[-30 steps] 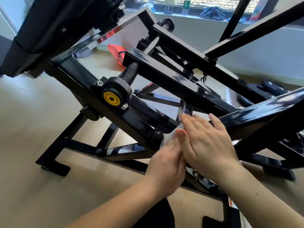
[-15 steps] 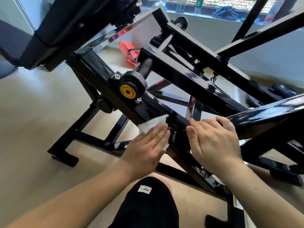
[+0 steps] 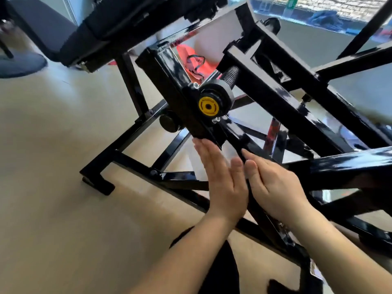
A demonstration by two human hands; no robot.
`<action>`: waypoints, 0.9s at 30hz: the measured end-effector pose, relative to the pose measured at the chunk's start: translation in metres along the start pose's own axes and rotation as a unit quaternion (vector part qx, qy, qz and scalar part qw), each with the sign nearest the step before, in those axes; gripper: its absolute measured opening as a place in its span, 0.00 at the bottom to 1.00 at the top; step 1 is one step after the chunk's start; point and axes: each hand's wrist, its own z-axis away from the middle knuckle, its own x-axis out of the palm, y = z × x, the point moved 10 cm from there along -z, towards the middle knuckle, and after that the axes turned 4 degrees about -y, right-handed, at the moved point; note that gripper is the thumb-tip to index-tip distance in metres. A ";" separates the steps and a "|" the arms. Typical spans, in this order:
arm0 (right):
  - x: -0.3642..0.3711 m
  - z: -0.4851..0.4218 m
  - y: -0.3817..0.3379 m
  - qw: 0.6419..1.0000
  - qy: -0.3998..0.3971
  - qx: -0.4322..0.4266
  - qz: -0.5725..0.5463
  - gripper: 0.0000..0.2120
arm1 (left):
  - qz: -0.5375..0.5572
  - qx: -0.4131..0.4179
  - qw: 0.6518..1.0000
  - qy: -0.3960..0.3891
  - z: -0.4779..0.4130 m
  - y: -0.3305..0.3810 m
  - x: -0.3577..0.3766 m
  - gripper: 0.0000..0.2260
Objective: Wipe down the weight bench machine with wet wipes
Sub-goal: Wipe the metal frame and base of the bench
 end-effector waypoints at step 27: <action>-0.008 -0.046 0.016 0.971 0.093 0.068 -0.208 0.05 | -0.002 -0.004 0.999 -0.051 0.015 -0.018 0.011 0.35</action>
